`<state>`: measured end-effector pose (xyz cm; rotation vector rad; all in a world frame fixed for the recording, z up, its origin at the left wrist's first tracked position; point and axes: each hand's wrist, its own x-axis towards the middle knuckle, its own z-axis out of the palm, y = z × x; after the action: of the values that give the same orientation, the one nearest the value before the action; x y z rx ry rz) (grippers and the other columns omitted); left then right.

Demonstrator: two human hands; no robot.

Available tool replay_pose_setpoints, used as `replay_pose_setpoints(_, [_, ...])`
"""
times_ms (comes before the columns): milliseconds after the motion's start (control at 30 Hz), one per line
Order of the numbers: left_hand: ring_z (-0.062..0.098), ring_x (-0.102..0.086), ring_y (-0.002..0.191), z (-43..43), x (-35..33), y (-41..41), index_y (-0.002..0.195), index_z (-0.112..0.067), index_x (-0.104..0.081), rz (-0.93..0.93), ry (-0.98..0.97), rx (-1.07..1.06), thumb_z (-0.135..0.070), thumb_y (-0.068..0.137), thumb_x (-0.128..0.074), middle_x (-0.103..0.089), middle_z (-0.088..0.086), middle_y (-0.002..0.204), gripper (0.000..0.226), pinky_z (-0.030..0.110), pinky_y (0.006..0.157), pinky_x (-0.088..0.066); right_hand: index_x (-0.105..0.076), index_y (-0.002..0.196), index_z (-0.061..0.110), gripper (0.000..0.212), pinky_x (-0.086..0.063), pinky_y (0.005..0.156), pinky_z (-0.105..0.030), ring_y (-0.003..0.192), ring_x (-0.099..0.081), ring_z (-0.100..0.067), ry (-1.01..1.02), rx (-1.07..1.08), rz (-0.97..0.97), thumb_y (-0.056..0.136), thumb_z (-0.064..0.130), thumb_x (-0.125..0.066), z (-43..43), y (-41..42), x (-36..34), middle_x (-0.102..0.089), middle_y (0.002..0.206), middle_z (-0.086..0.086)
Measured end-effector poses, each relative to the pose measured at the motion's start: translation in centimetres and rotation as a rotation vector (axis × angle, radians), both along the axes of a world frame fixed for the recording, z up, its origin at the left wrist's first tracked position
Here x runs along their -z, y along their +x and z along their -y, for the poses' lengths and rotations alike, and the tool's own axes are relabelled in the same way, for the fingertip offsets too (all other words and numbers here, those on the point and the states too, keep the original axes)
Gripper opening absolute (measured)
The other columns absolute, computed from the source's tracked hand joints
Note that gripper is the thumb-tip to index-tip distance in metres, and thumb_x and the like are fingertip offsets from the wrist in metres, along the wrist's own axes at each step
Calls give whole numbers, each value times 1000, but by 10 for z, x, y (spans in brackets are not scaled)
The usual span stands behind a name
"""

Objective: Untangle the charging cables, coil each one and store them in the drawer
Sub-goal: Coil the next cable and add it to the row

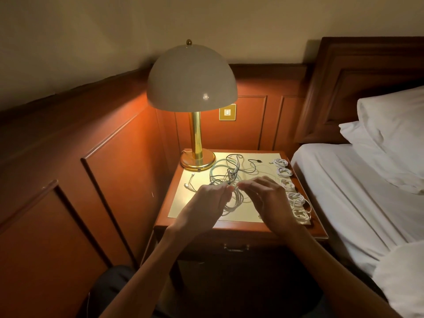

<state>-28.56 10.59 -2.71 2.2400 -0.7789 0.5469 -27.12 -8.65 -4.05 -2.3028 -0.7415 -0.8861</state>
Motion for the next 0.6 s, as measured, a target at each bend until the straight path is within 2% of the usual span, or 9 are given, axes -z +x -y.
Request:
replay_pose_setpoints(67, [-4,-55,55,3,-4,0,82,-11,-57,30,-39,-27,-23,105,-40,-43,-25,64,31,5,48,-31,-78,104,18,17,-51,67,-9,74,-68,3,288,2,-214,91,21,-69,-10,-4,-4,-76,94,9])
replay_pose_setpoints(100, [-5,-55,55,4,-4,1,83,-10,-59,44,-47,-46,-25,105,-39,-45,-24,64,33,4,48,-31,-77,103,18,15,-53,64,-11,71,-71,0,424,-27,-350,91,17,-69,-14,-5,-6,-76,91,9])
replay_pose_setpoints(167, [-5,-54,54,3,-3,3,87,-8,-62,83,-25,-86,-28,105,-37,-48,-17,66,37,3,49,-31,-76,103,11,15,-59,61,-23,76,-75,-17,705,-159,-648,93,6,-66,-18,-7,-9,-78,89,0])
replay_pose_setpoints(267, [0,-46,48,-1,0,6,87,-9,-62,135,76,-130,-30,104,-38,-53,-10,66,36,4,51,-29,-70,112,-5,21,-63,74,-38,101,-70,-41,1060,-333,-1099,94,1,-61,-18,-7,-10,-73,107,-23])
replay_pose_setpoints(300, [2,-46,48,-2,2,8,87,-9,-62,161,117,-142,-29,102,-39,-58,-5,66,34,5,52,-30,-67,116,-8,25,-63,78,-39,105,-68,-43,1106,-358,-1186,94,2,-61,-19,-8,-10,-70,112,-28])
replay_pose_setpoints(367, [7,-57,53,-4,9,10,90,-9,-63,192,169,-163,-30,100,-41,-66,0,70,32,9,53,-40,-63,120,-10,28,-62,80,-40,109,-66,-42,1138,-391,-1277,95,3,-60,-19,-8,-9,-66,119,-31])
replay_pose_setpoints(467, [11,-67,63,-7,15,11,95,-9,-66,164,146,-207,-35,99,-40,-71,1,77,37,5,59,-39,-62,125,-4,30,-59,85,-39,114,-66,-35,1133,-440,-1370,100,11,-54,-19,-10,-11,-66,123,-25])
replay_pose_setpoints(533, [10,-67,63,-8,14,14,95,-10,-67,157,138,-225,-37,99,-40,-70,0,76,39,4,59,-37,-64,124,1,35,-57,92,-41,113,-66,-32,1126,-451,-1382,95,20,-63,-21,-11,-12,-68,122,-21])
replay_pose_setpoints(600, [7,-65,64,-9,12,18,96,-10,-68,151,132,-216,-39,99,-38,-70,-1,77,42,3,60,-38,-65,123,3,49,-58,92,-41,103,-70,-28,1097,-376,-1336,79,18,-81,-26,-11,-14,-72,114,-18])
